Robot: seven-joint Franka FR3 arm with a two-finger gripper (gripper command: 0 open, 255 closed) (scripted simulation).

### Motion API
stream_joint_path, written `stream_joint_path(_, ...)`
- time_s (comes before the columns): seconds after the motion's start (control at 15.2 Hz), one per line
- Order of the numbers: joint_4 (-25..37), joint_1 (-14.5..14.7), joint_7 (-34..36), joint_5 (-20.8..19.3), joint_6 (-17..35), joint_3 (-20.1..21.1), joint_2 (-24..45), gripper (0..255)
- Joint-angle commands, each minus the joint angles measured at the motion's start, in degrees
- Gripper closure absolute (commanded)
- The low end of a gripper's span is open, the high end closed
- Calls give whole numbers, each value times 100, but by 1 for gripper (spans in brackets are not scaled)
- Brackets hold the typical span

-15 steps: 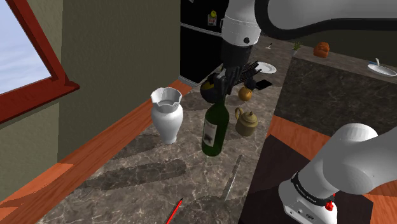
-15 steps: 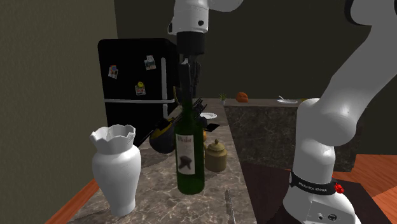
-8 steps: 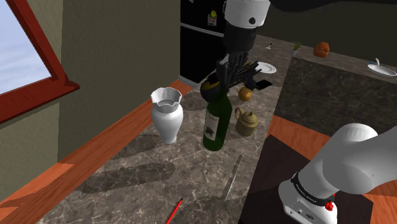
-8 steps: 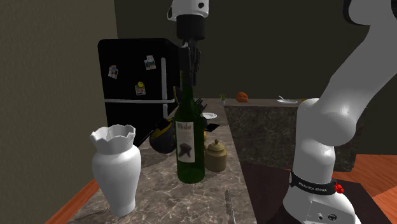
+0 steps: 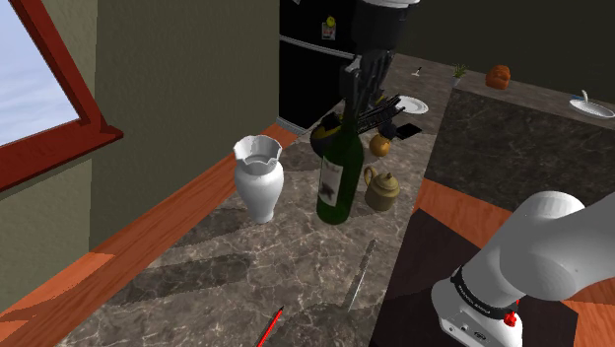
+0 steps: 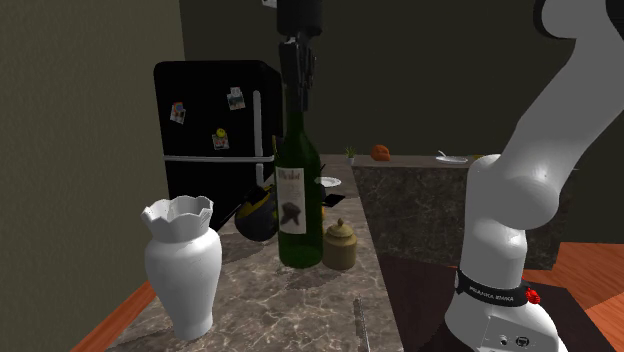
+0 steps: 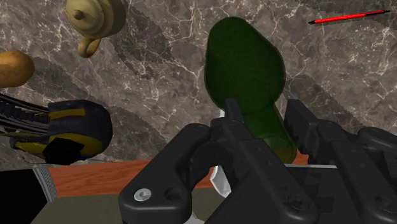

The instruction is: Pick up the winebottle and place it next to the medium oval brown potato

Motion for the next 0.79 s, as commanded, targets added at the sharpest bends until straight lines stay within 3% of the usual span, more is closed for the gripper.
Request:
stream_joint_path(0.0,196,-9,15,-14,-137,1,59,255)
stream_joint_path(0.73,1418,-66,86,-110,-976,5,450,255)
